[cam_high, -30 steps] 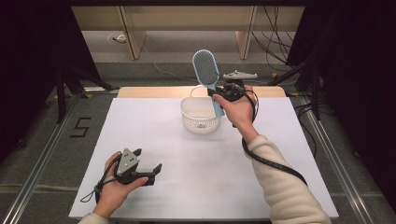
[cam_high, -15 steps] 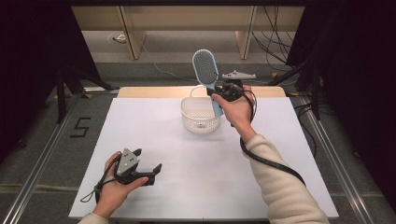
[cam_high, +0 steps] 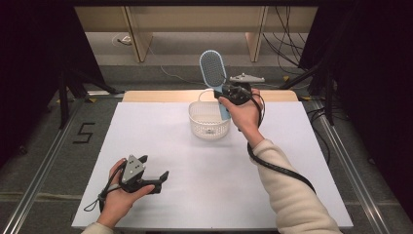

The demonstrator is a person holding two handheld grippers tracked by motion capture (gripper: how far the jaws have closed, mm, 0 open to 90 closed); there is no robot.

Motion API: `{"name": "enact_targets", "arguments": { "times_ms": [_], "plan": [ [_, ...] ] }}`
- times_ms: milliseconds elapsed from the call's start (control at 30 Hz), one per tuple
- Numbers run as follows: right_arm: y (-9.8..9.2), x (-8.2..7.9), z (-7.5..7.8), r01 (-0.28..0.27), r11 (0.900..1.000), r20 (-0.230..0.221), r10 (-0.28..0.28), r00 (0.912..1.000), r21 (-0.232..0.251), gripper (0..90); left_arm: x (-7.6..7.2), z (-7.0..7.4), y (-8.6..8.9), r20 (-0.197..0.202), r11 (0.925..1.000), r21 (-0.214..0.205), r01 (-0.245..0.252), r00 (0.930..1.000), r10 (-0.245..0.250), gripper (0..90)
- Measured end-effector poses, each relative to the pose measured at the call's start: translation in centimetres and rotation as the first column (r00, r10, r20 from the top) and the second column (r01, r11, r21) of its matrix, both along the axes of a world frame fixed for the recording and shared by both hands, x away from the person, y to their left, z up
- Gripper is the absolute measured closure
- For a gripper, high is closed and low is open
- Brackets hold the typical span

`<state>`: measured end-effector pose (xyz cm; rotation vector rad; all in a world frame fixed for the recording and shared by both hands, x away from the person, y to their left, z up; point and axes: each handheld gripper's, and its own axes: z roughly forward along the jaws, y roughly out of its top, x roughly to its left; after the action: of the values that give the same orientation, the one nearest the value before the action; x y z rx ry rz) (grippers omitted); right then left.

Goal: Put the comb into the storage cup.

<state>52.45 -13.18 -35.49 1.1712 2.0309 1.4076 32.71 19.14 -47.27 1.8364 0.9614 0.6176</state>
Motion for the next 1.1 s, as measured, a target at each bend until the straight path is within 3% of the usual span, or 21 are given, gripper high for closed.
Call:
{"name": "enact_targets", "arguments": {
  "times_ms": [1100],
  "plan": [
    [1.4, 1.0, -0.9, -0.003, 0.9999, -0.01, 0.003, 0.9999, -0.011, 72.3, 0.0, 0.0, 0.0, 0.001, 1.0, -0.003, 0.0, 1.0, 0.0, 6.9]
  ]
}}
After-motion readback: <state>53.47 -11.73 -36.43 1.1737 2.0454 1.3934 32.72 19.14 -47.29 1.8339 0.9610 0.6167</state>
